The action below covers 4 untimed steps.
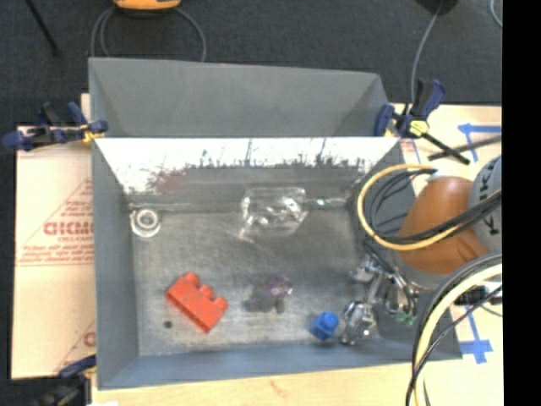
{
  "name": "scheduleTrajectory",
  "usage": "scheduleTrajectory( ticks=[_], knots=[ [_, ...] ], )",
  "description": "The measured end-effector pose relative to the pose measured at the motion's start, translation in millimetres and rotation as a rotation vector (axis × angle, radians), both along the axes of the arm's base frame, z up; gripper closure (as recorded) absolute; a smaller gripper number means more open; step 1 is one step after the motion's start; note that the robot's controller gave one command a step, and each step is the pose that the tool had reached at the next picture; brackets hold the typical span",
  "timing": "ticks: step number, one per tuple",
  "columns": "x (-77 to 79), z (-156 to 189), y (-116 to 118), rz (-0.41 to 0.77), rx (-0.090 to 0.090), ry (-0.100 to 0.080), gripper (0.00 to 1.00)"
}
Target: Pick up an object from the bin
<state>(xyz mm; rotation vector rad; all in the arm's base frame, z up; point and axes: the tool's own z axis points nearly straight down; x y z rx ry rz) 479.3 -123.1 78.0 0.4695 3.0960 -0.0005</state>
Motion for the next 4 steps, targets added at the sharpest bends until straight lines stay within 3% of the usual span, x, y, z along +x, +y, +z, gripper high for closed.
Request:
scheduleTrajectory(
  ticks=[1, 2, 3, 4],
  knots=[
    [-0.6, -0.1, -0.2, 0.004, -0.001, 0.002, 1.0],
    [0.0, 0.2, -0.5, 0.004, -0.001, 0.002, 0.0],
    [-0.8, 0.8, 18.1, 0.182, -0.005, -0.003, 0.0],
    [4.5, 2.9, 59.8, 0.427, -0.005, -0.002, 0.0]
  ],
)
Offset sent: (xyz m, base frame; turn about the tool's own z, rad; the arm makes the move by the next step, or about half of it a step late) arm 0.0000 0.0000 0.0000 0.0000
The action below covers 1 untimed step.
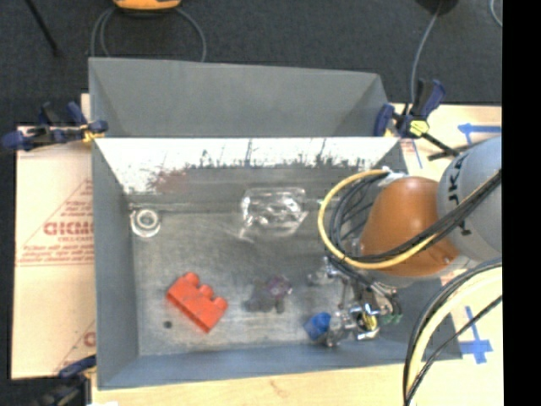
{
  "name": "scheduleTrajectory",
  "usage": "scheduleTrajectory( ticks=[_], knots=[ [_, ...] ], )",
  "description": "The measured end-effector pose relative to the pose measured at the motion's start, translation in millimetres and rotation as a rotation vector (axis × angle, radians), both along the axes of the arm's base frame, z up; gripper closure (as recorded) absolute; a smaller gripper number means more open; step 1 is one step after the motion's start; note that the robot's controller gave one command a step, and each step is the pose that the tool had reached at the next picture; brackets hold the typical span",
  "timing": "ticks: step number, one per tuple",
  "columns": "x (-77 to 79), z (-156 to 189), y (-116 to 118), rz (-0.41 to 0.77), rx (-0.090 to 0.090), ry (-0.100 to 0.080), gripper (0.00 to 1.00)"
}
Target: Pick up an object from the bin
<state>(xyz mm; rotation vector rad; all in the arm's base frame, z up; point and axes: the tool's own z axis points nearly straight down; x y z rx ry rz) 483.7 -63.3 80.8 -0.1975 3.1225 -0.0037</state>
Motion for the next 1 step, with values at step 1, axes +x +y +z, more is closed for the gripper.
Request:
scheduleTrajectory(
  ticks=[1],
  knots=[
    [-2.4, -1.1, -0.6, 0.0, 0.0, 0.007, 1.0]
  ],
)
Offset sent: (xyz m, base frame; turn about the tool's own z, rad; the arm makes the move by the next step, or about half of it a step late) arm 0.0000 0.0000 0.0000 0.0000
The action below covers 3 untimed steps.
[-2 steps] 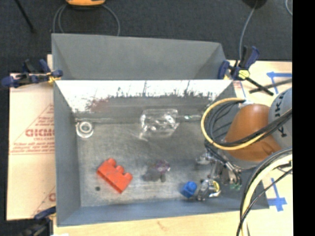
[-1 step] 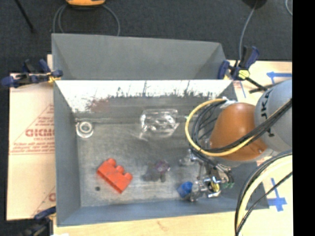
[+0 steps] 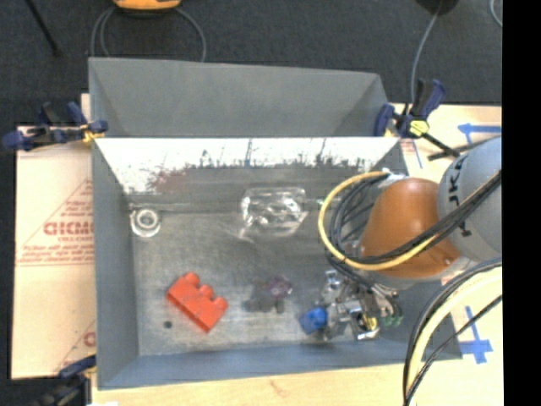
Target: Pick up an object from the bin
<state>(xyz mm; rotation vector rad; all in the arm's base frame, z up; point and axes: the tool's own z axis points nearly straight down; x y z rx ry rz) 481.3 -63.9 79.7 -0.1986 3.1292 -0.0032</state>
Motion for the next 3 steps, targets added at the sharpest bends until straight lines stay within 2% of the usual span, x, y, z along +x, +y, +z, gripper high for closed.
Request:
scheduleTrajectory(
  ticks=[1, 2, 3],
  knots=[
    [2.4, 115.8, 15.8, 0.109, 0.002, 0.003, 1.0],
    [8.2, 118.0, -22.1, -0.194, 0.001, 0.0, 1.0],
    [8.1, 117.9, -21.8, -0.193, 0.001, 0.001, 0.0]
  ],
)
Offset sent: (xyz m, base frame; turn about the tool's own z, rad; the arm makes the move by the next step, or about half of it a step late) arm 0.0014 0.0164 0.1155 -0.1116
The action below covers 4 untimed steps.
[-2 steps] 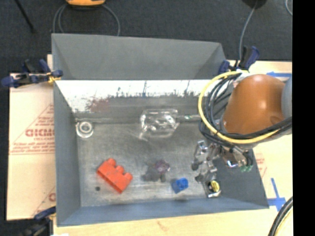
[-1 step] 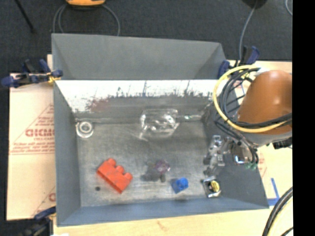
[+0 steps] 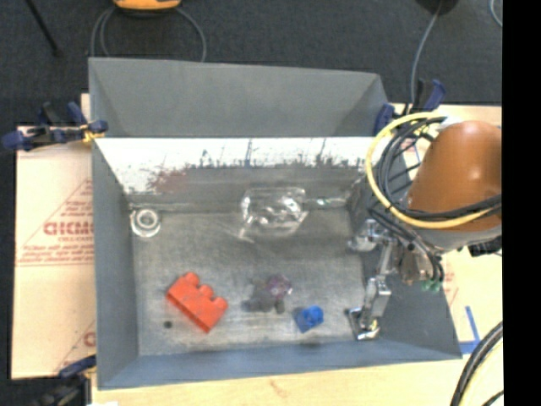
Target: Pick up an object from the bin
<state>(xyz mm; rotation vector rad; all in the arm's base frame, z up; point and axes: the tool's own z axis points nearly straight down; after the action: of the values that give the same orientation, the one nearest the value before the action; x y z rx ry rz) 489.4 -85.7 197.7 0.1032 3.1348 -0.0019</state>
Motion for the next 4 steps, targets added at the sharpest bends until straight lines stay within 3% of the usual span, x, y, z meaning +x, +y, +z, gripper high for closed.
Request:
scheduleTrajectory(
  ticks=[1, 2, 3, 4],
  knots=[
    [-18.6, -90.1, 64.7, -0.037, 0.004, 0.007, 0.0],
    [-3.3, -123.1, 58.9, -0.001, 0.001, -0.012, 0.0],
    [-3.0, -123.0, 58.6, 0.001, 0.0, -0.017, 1.0],
    [14.5, 42.1, 67.0, 0.143, -0.001, -0.008, 1.0]
  ],
)
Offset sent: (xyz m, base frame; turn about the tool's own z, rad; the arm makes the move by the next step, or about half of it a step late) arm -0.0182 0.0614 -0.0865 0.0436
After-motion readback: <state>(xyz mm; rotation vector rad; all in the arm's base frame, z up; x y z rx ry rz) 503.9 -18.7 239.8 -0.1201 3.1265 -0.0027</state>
